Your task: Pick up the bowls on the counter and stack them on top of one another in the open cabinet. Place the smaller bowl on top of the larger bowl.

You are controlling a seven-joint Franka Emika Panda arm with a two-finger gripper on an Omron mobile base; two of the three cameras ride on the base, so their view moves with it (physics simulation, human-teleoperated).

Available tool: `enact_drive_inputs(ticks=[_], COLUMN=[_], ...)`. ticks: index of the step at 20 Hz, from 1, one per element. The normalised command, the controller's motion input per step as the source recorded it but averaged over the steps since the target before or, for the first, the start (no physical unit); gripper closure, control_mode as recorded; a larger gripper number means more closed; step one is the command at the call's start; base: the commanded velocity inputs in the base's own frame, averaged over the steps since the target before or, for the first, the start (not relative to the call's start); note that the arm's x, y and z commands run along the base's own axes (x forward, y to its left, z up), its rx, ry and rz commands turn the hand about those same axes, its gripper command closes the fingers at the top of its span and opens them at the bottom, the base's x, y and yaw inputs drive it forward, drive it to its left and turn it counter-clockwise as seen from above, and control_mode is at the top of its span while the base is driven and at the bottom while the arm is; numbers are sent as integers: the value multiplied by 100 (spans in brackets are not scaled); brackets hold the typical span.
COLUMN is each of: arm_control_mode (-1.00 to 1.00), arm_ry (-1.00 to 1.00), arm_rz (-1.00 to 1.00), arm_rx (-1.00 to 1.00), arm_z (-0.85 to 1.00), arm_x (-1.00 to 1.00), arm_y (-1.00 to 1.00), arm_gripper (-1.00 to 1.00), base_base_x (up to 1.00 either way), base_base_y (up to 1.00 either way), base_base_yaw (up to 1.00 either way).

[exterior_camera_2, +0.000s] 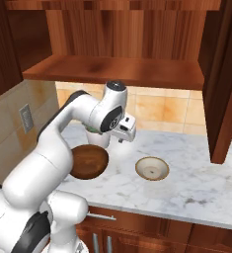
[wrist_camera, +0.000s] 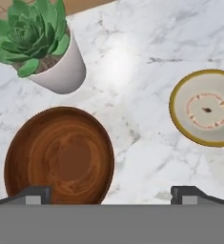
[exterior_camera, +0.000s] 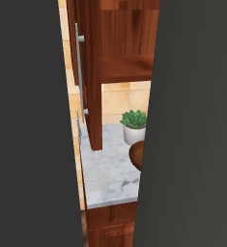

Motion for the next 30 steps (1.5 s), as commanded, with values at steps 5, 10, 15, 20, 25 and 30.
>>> enact_drive_inputs(ticks=[5,10,15,20,25,30], arm_control_mode=[-100,-100,-100,-100,-100,-100], arm_ry=[0,0,0,0,0,0], arm_rz=[-32,-33,-30,-25,-21,-16], arm_rx=[6,9,9,8,9,9], arm_z=[-15,-23,-29,-32,-36,-37], arm_x=[4,0,-2,-10,-15,-10], arm_y=[-39,-48,-56,-51,-46,-25], arm_gripper=[-100,-100,-100,-100,-100,-100], base_base_x=[0,0,0,0,0,0], base_base_y=[0,0,0,0,0,0], base_base_yaw=[0,0,0,0,0,0])
